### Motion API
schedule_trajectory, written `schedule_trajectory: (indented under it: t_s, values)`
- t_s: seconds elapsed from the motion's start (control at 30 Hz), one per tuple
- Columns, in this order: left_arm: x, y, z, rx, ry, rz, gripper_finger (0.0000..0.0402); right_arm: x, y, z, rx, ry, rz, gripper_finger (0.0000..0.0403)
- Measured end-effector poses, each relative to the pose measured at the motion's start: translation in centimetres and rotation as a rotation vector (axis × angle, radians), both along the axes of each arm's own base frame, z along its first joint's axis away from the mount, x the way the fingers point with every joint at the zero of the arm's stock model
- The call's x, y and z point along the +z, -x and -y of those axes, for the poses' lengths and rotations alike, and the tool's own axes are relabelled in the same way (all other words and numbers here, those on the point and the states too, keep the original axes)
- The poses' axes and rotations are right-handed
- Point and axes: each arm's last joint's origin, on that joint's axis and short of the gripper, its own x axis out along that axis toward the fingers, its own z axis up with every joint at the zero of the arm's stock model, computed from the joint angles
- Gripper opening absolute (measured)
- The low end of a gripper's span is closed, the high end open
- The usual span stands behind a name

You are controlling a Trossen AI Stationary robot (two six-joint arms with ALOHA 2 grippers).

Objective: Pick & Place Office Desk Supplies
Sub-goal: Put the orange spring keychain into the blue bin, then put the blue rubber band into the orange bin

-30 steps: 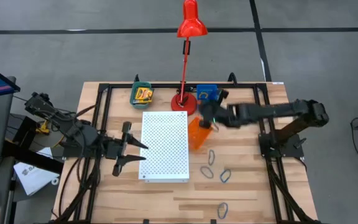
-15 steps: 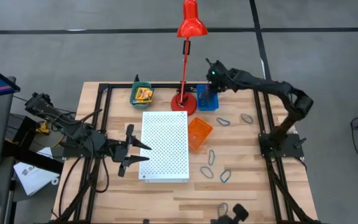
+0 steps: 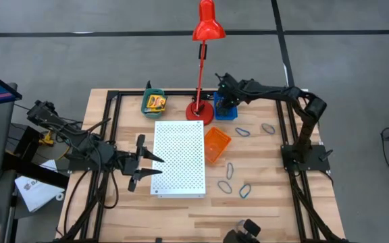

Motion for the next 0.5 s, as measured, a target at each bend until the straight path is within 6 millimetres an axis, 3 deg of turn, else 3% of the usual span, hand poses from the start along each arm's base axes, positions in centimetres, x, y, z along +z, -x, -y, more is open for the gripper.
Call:
schedule_trajectory:
  t_s: [0.3,0.5]
  values:
    - [0.0,0.0,0.0,0.000,-0.001,-0.004,0.0163,1.5,0.8,0.2,-0.027,0.018,0.029,0.0165]
    - [-0.1,0.0,0.0,0.001,0.000,-0.009,0.0163,4.6,2.1,-1.1,-0.058,0.020,0.063,0.0196]
